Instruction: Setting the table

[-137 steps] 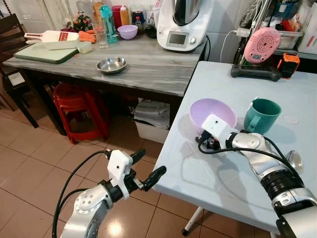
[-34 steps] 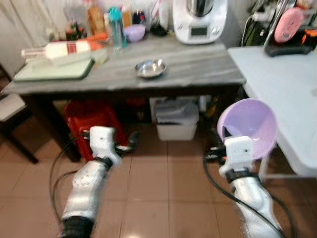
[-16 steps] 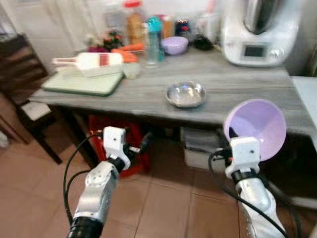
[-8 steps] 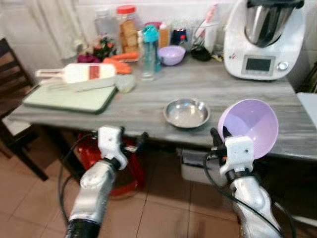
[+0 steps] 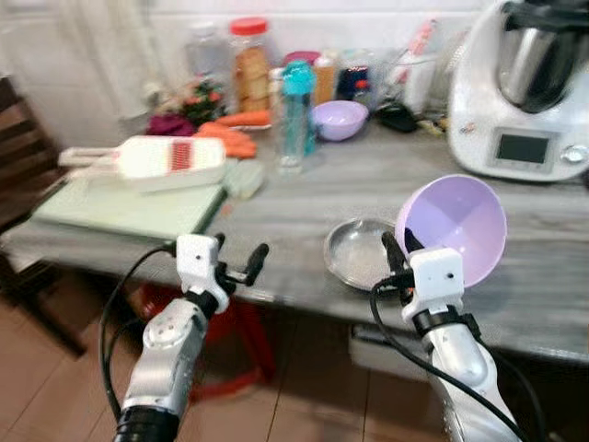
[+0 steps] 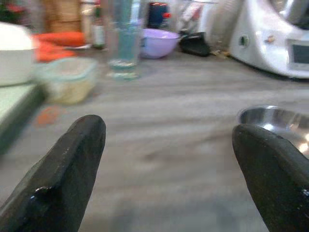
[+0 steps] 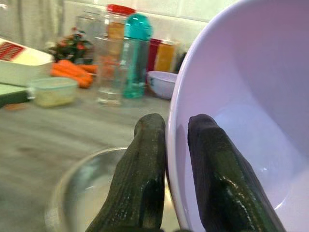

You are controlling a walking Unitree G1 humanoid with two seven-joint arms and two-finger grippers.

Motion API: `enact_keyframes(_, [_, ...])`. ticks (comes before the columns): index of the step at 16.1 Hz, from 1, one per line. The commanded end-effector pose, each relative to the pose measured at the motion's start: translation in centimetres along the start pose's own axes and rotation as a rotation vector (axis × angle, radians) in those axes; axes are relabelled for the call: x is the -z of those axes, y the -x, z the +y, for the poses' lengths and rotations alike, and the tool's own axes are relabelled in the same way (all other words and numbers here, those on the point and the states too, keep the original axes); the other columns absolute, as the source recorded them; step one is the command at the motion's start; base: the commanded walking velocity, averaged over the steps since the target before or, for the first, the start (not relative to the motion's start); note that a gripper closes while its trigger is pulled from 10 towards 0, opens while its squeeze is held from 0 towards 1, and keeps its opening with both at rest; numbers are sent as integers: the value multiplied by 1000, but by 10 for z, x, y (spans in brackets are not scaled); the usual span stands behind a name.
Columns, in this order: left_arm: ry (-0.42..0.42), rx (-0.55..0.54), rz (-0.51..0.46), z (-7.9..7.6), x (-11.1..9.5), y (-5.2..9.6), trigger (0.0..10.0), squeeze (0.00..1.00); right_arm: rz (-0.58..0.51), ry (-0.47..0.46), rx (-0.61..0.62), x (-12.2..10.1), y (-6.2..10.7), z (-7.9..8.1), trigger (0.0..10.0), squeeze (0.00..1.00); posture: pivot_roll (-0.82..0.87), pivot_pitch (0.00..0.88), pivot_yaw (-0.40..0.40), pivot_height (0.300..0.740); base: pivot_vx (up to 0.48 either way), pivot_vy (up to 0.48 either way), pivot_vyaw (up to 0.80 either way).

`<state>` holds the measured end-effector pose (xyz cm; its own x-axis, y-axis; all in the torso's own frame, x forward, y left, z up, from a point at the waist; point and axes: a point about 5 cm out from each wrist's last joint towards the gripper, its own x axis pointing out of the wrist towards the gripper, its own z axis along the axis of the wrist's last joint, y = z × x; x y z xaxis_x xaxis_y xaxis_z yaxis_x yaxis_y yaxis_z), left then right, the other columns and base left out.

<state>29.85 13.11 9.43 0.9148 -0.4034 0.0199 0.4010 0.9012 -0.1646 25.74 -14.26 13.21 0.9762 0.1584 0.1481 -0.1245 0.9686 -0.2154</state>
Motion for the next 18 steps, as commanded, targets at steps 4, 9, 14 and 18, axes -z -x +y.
enact_keyframes(4, [-17,25,-21,-3,-6,6,10000,0,-23,4,-25,-6,-4,-2,10000,0,-75,0,48,740,97,0,0])
enact_keyframes(9, [-81,75,18,4,1,34,10000,0,-13,31,-150,-7,-16,-6,10000,0,-64,0,37,740,0,0,0])
enact_keyframes(14, [-121,180,50,-3,6,54,10000,0,-13,93,-464,-11,-39,11,10000,0,-57,0,31,740,0,0,0])
enact_keyframes(18, [-96,176,79,-3,10,58,10000,0,-6,142,-666,-9,-58,31,10000,0,-40,0,21,740,0,0,0])
